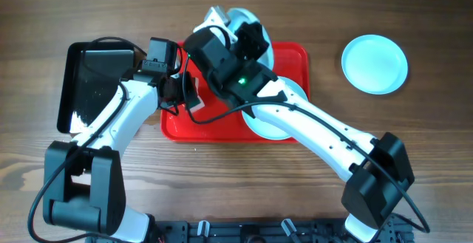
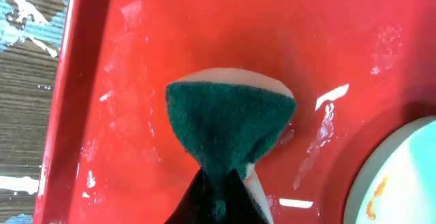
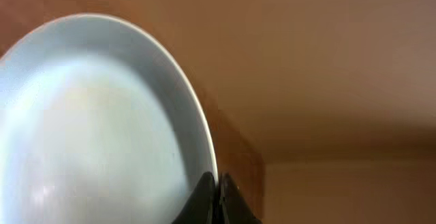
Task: Clean dirty plates on tray and stack at the side
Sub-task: 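Lift the scrubbed plate with the right gripper and carry it right, then lower the plate onto the cleaned plate and release it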
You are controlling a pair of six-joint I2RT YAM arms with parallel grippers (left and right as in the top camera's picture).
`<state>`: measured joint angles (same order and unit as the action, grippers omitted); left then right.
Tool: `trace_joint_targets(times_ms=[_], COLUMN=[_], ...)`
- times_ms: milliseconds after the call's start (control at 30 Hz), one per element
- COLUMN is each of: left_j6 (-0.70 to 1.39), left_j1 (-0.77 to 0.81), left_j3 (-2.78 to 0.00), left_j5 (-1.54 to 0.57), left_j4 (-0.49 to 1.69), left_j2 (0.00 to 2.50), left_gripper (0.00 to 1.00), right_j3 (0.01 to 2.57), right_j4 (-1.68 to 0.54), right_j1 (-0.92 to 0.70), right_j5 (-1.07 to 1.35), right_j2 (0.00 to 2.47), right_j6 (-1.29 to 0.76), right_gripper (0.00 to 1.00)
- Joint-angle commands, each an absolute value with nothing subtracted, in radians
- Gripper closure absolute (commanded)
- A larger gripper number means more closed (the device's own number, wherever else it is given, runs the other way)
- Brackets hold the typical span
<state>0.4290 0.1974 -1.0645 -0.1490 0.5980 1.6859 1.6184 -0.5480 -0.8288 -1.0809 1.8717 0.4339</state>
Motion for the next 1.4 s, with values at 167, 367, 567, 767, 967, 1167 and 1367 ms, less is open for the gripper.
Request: trace_joint_targets(times_ms=[167,367,567,767,967,1167,1367], left_j6=[0.438,0.438,0.434,0.434,0.435,0.434,0.434], left_j1=[0.199,0.199,0.199,0.199,0.199,0.199,0.199], left_j3=[-1.058,-1.058,-1.058,-1.058,-1.058,-1.058,-1.058], left_j5=[-0.164,-0.164,-0.164,-0.164,-0.164,-0.164,-0.164], left_j4=[0.595,0.598,0.602,0.595,0.586,0.59,0.59], left_j2=[1.697,1.697,1.697,1.697,1.697,1.697,1.697], left_gripper=[0.96,0.96,0.96,0.96,0.96,0.96,0.96], right_j3=[1.614,1.615,1.615,1.612,1.46,1.134,1.028], right_j4=[-0.639,-0.614,-0.706,-0.867,-0.816,-0.501,-0.31], right_j1=[-0.83,-0.822,-0.605,-0.086,0.382,0.473,0.473], right_j5=[-0.874,-0.733,-0.578,-0.046,0.177,0.078,-0.034], right_j2=[1.829,1.782,1.689,1.631,1.631,1.633,1.634], right_j6=[0.193,0.176,-0.064,-0.154,-0.212,-0.438,-0.497], right_gripper=[0.96,0.96,0.96,0.96,0.96,0.96,0.96])
